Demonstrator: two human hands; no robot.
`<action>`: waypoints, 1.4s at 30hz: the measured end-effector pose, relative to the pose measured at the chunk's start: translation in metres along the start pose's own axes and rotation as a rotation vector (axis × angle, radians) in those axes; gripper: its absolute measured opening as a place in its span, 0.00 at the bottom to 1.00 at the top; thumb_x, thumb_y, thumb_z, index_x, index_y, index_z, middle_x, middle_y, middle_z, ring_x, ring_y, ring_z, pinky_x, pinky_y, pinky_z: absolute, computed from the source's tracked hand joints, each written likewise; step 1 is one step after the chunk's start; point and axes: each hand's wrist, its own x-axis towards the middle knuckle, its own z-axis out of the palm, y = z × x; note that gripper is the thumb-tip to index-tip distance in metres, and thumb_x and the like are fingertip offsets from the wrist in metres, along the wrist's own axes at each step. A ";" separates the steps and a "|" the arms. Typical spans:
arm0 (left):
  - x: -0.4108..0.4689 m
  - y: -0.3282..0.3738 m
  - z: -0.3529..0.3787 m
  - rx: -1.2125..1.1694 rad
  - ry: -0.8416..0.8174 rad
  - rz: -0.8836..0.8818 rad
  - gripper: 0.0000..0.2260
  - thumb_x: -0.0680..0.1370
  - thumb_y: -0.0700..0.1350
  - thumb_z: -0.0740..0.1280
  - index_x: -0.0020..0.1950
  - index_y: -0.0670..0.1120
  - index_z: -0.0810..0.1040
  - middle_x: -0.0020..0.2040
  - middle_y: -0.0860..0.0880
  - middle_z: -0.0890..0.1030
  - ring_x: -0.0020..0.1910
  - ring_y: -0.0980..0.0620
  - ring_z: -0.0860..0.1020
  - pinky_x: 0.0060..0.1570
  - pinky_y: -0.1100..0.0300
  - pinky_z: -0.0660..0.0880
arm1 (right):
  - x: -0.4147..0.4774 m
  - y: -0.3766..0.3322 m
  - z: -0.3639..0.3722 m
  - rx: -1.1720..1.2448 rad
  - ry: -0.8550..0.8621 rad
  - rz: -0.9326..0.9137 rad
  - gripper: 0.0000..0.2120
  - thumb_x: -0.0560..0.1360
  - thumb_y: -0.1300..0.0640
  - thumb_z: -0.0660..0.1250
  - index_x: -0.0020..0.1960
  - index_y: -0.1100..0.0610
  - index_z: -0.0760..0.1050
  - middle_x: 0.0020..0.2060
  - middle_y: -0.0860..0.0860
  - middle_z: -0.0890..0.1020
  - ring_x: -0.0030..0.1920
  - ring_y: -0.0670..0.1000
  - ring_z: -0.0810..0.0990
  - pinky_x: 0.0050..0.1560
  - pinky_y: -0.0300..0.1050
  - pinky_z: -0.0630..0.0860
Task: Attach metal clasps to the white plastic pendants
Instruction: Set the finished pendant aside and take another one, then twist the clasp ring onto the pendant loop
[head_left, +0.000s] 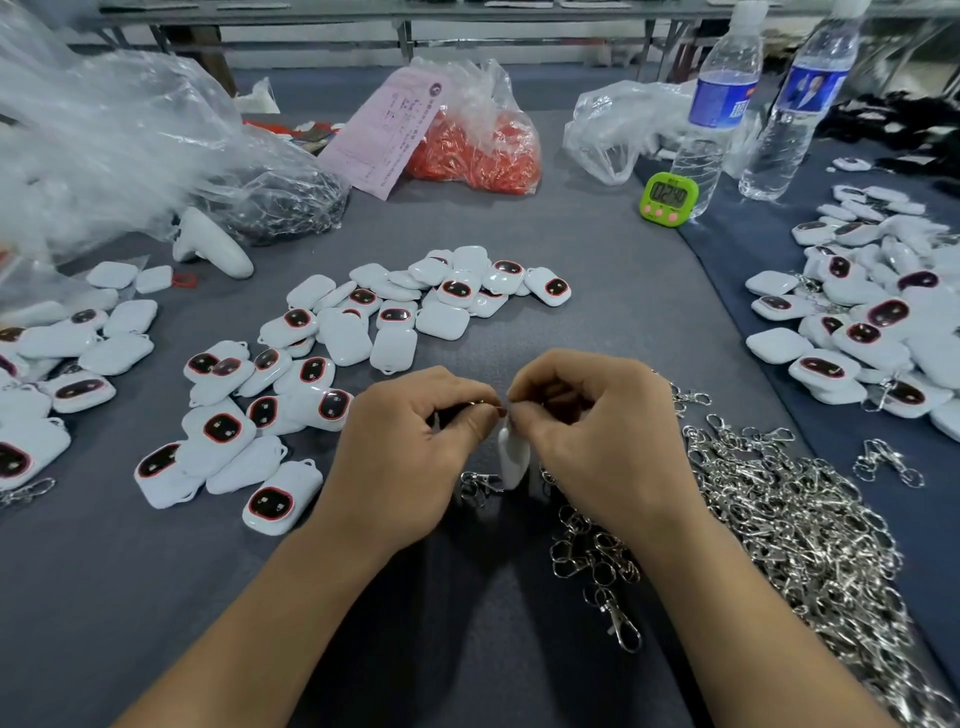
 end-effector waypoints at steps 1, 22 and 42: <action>-0.001 0.000 -0.001 0.047 0.003 0.050 0.05 0.74 0.42 0.72 0.45 0.52 0.86 0.40 0.57 0.82 0.41 0.55 0.80 0.42 0.68 0.72 | 0.000 0.000 -0.001 -0.018 -0.010 -0.014 0.09 0.70 0.64 0.73 0.37 0.50 0.81 0.30 0.43 0.82 0.31 0.44 0.80 0.34 0.32 0.72; -0.001 -0.005 0.005 0.228 -0.051 -0.150 0.05 0.73 0.54 0.74 0.49 0.60 0.86 0.42 0.63 0.83 0.45 0.64 0.78 0.47 0.69 0.72 | 0.023 0.039 -0.056 1.758 0.520 0.598 0.10 0.68 0.61 0.70 0.49 0.62 0.79 0.42 0.54 0.84 0.36 0.47 0.80 0.38 0.38 0.77; 0.006 -0.018 -0.010 0.201 -0.315 -0.107 0.07 0.68 0.51 0.78 0.41 0.63 0.85 0.40 0.61 0.83 0.40 0.59 0.80 0.39 0.71 0.69 | 0.052 0.056 0.033 -0.601 -0.043 0.248 0.39 0.80 0.41 0.63 0.83 0.54 0.51 0.82 0.57 0.53 0.82 0.59 0.50 0.81 0.57 0.51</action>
